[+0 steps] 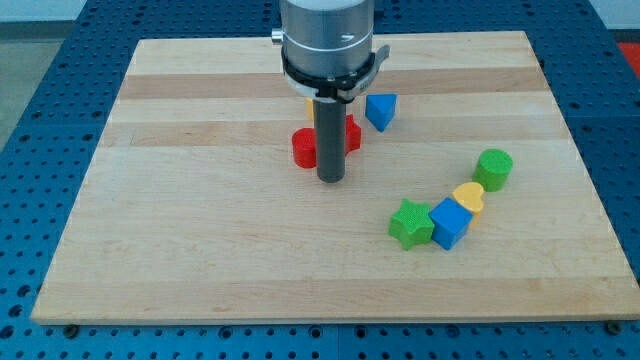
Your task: Move the red circle diagonal to the bottom left side of the yellow hexagon
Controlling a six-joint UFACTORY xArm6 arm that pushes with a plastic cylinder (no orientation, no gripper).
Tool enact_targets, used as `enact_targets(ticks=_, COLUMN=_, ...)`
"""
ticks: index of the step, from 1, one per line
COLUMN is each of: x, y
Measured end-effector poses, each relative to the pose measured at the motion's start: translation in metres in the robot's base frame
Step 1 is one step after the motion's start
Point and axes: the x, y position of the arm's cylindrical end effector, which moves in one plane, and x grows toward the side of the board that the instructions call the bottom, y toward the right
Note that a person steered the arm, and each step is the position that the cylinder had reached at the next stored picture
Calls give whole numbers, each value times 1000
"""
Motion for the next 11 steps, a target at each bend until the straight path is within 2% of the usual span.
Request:
enact_targets(ticks=2, x=-10, y=-1)
enact_targets(ticks=5, x=-21, y=-32)
enact_targets(ticks=11, x=-47, y=-42)
